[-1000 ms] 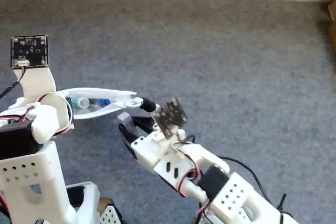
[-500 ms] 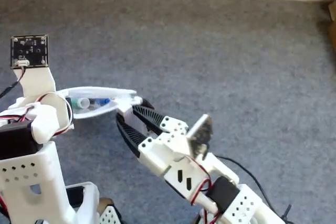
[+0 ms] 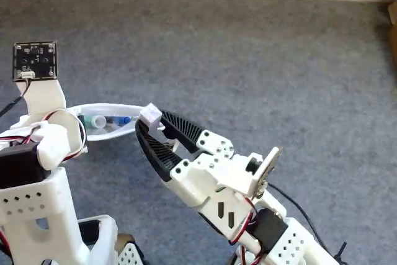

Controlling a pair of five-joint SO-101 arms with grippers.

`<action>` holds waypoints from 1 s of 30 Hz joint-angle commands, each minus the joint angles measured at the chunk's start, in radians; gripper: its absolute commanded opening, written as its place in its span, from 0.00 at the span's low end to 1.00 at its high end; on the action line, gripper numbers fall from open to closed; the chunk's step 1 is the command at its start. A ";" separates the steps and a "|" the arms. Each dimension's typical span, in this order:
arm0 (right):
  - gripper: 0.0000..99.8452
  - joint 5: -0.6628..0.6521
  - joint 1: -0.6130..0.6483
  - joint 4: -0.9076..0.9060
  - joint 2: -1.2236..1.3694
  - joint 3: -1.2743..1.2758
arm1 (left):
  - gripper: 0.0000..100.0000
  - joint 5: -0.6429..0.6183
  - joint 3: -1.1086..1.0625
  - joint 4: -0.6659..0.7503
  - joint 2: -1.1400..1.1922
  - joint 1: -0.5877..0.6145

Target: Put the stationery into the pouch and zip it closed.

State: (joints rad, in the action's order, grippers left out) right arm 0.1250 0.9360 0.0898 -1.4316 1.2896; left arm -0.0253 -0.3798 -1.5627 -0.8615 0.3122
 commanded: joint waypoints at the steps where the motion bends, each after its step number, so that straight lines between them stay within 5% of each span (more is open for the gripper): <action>1: 0.00 0.003 -0.005 0.031 0.157 -0.171 | 0.01 -0.003 0.012 0.031 -0.027 -0.019; 15: 0.00 0.006 -0.005 0.372 0.694 -0.358 | 0.01 -0.003 0.010 0.028 -0.027 -0.019; 30: 0.00 0.002 0.081 0.404 0.742 -0.252 | 0.01 -0.005 0.010 0.029 -0.027 -0.019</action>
State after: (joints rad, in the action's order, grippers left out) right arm 0.1266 0.9881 0.4810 -0.6935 1.0334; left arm -0.0238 -0.3798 -1.5627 -0.8615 0.3122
